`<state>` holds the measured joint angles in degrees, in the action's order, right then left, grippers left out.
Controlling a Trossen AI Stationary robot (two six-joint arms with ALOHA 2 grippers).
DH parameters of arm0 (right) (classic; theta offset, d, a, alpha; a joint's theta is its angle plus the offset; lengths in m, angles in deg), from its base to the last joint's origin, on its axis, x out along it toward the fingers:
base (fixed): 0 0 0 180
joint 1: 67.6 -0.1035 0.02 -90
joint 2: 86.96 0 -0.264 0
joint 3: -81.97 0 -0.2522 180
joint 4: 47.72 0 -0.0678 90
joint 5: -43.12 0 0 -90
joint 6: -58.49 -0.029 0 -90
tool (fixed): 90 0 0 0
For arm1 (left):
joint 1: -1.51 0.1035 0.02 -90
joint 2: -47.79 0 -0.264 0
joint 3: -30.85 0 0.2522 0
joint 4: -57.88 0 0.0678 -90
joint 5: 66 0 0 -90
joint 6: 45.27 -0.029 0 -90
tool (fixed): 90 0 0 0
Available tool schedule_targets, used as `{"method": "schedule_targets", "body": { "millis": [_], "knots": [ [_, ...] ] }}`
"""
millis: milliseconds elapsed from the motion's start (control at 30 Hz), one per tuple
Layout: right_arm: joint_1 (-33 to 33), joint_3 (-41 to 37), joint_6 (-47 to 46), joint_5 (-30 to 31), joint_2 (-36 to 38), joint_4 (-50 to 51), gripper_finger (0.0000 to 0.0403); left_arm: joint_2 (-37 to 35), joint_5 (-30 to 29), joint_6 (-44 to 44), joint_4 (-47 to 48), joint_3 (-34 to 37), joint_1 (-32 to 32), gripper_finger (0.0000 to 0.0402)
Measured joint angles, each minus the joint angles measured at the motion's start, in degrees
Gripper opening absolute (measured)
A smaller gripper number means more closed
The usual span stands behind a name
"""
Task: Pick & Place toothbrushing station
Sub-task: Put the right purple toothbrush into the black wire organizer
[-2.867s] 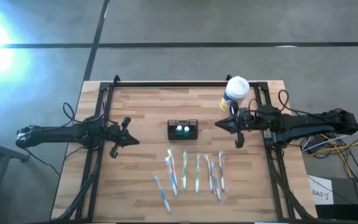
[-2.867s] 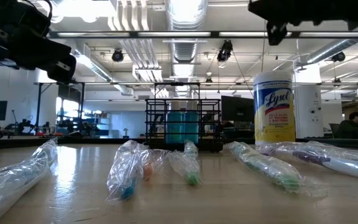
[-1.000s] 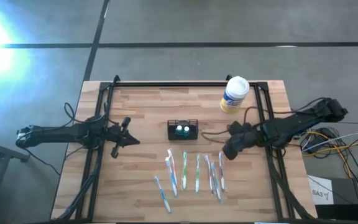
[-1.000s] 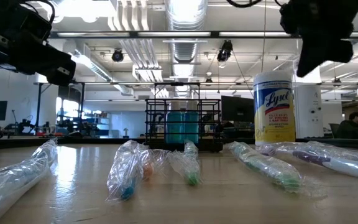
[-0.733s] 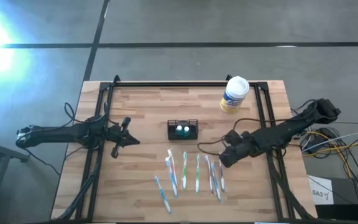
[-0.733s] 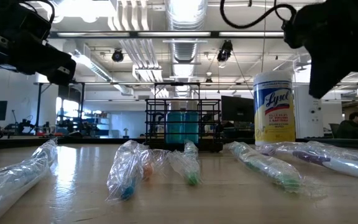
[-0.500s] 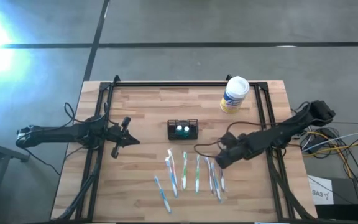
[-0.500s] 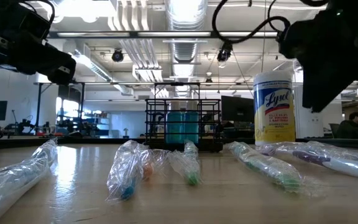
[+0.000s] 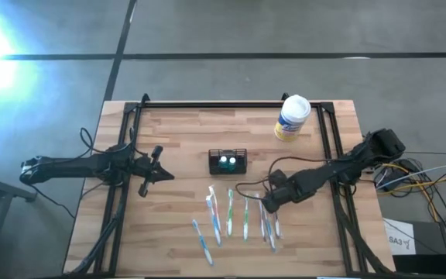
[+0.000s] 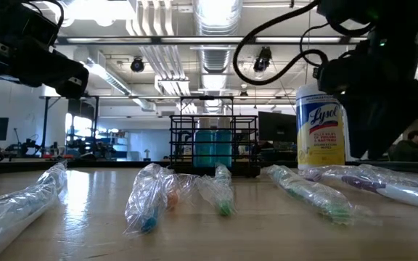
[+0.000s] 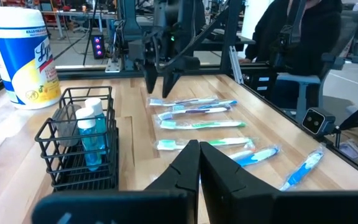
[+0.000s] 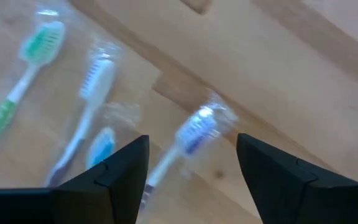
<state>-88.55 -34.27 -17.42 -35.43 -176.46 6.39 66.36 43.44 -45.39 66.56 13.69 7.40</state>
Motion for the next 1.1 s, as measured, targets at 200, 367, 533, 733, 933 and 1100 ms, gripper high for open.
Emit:
{"method": "schedule_targets", "body": {
  "millis": [200, 367, 533, 733, 933, 1100],
  "knots": [
    [0.2, -0.1, 1.0, -2.9, -2.4, -1.1, 0.0222, 0.0, 0.0, 0.1, 0.0, 0.0, 0.0, 0.0013],
    [0.7, -0.5, 1.7, -2.6, -3.6, -1.5, 0.0213, 0.0, 0.0, 0.1, 0.0, 0.0, 0.0, 0.0013],
    [1.9, -0.8, 4.0, -2.5, -4.5, -2.1, 0.0195, 0.0, 0.0, 0.1, 0.0, 0.0, 0.0, 0.0013],
    [3.1, -0.8, 7.9, -2.8, -4.9, -3.7, 0.0145, 0.0, 0.0, 0.1, 0.1, 0.0, 0.0, 0.0012],
    [3.3, -0.8, 11.9, -3.9, -4.8, -3.8, 0.0065, 0.0, 0.0, 0.1, 0.1, 0.0, 0.0, 0.0014],
    [3.5, -0.8, 16.1, -3.4, -3.0, -5.2, 0.0014, 0.0, 0.0, 0.1, 0.1, 0.0, 0.0, 0.0012]
  ]
}}
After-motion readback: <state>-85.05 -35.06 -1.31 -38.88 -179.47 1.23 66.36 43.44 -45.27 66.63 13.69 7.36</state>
